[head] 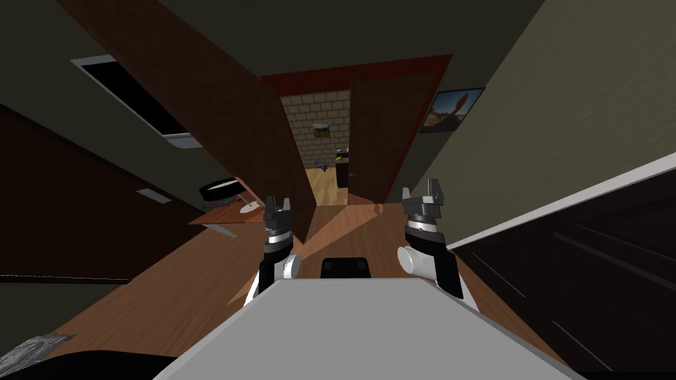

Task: Pull the door open

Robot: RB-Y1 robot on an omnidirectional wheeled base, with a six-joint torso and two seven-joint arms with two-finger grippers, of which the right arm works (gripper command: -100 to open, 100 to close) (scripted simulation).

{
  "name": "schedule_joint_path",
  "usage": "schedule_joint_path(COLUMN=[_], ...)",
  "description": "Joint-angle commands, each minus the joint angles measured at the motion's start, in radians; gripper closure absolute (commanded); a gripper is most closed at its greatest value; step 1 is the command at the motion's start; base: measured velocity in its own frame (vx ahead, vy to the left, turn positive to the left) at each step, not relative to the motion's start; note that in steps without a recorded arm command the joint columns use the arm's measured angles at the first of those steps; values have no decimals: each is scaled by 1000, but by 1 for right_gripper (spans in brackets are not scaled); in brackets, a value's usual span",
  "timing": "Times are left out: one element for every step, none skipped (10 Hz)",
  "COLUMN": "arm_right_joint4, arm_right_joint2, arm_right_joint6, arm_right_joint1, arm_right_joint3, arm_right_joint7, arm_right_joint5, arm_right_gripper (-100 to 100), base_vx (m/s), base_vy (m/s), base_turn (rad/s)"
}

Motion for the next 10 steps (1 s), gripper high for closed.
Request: schedule_joint_path(arm_right_joint4=[30,50,72,95,111,127,143,159,193,213], arm_right_joint2=[-11,-18,-26,-33,-38,-42,-46,-51,-60,-65], arm_right_joint6=[-8,-14,-20,-27,-31,-36,-40,-45,-54,-60], arm_right_joint1=[-10,-18,-25,-33,-39,-44,-50,-55,-67,-74], arm_right_joint3=[-3,-5,-7,-9,-11,-12,-14,-15,-19,-21], arm_right_joint7=[-5,-9,-12,-16,-19,-22,-25,-27,-33,-37], arm_right_joint5=[5,8,11,15,18,20,23,25,30,34], arm_right_gripper=[-100,-100,-100,-100,-100,-100,-100,-100,-100,-100], base_vx=[125,135,135,147,139,98,84,85,112,117], base_vy=[19,5,-9,-11,-2,18,26,17,1,12], base_turn=[-21,29,6,-1,3,4,-1,1,4,5])
